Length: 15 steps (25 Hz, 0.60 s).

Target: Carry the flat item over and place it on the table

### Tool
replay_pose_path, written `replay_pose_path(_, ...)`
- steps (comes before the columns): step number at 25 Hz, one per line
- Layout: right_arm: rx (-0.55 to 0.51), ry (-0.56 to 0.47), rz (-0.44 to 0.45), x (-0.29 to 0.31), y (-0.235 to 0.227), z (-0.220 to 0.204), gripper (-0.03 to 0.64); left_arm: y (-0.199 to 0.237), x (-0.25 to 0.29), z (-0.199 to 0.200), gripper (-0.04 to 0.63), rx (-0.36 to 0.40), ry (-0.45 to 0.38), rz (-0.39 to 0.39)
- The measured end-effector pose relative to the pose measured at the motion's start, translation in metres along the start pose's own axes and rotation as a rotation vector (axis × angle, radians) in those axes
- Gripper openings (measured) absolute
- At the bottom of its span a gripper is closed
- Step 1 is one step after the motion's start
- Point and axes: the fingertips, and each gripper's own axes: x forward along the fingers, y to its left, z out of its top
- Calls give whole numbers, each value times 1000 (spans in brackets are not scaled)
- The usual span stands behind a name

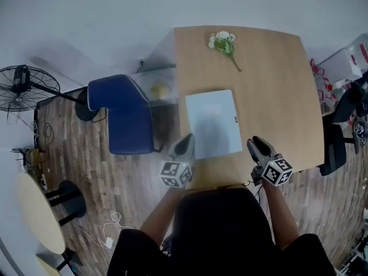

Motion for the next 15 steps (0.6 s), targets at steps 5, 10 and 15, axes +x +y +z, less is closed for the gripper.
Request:
replay_pose_path(5,-95,-40,-8,-16,11,22,0,-10,-18,30,0,21,-74,66)
replay_pose_path(10,-193,-144,-63,-38,14,72,0,-29,-33,71,0,44,-130,112)
replay_pose_path(15,-277,-240,-85,-55,-3,112,0,-58,-29,96,0,200,-123,129)
